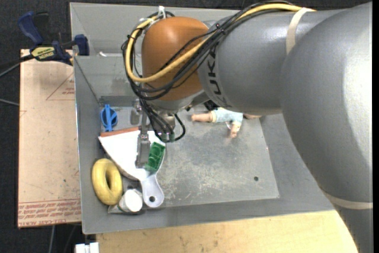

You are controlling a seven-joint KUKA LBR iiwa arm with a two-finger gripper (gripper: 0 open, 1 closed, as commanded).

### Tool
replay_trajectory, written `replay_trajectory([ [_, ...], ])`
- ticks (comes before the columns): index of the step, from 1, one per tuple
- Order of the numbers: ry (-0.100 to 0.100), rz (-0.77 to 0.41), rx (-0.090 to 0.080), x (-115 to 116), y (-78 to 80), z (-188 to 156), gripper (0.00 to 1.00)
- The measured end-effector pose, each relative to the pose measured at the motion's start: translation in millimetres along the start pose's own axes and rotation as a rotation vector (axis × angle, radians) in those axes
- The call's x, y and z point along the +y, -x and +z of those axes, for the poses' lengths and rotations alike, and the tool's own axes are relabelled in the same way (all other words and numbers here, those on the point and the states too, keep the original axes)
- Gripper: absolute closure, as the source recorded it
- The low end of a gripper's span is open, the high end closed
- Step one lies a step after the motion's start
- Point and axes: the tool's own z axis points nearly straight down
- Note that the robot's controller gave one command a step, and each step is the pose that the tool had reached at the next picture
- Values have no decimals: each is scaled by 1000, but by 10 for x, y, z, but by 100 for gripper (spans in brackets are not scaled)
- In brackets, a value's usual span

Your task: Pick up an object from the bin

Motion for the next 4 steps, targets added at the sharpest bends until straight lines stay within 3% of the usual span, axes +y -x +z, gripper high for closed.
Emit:
replay_trajectory([
  [2,2,-45,-6,-148,37,4,0],
  [3,1,-91,-9,-333,-330,184,0],
  [4,0,-117,-2,-357,-653,256,0],
])
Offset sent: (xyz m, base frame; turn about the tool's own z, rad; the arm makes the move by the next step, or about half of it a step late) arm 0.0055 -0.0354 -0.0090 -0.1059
